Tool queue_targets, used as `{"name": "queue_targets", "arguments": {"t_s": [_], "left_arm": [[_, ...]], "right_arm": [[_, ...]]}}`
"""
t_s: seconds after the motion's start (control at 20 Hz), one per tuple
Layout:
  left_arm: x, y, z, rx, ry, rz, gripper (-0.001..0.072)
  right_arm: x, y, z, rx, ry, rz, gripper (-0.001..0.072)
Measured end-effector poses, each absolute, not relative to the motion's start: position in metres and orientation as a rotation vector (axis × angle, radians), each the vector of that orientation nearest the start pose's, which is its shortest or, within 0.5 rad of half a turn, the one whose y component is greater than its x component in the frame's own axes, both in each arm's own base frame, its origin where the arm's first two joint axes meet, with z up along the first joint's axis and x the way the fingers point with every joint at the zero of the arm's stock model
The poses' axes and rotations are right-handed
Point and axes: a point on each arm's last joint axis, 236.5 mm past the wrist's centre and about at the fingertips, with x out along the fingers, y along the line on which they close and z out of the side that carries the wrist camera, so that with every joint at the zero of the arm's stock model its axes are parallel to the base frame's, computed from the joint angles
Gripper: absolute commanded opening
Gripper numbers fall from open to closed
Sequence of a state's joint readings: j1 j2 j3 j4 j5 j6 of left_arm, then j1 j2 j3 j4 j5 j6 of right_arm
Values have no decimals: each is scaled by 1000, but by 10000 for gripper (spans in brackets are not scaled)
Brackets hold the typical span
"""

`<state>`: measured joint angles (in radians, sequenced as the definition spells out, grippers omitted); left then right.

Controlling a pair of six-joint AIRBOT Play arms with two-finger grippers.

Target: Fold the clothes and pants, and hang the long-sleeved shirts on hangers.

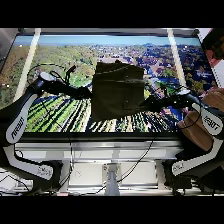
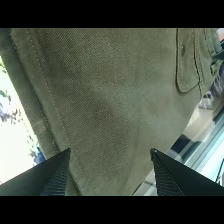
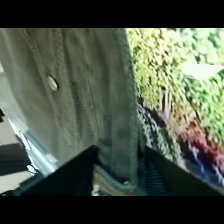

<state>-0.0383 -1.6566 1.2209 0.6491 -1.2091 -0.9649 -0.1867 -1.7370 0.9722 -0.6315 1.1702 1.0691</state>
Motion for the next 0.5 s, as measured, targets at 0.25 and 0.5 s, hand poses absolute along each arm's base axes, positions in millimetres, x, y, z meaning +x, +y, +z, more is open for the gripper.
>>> {"name": "queue_targets", "arguments": {"t_s": [0.25, 0.5], "left_arm": [[395, -192, -38, -448, 1304, -834, 544], [396, -187, -38, -498, 1327, -795, 545]], "right_arm": [[355, 120, -124, 792, 1476, 579, 28], [365, 134, -103, 862, 1402, 666, 27]]}}
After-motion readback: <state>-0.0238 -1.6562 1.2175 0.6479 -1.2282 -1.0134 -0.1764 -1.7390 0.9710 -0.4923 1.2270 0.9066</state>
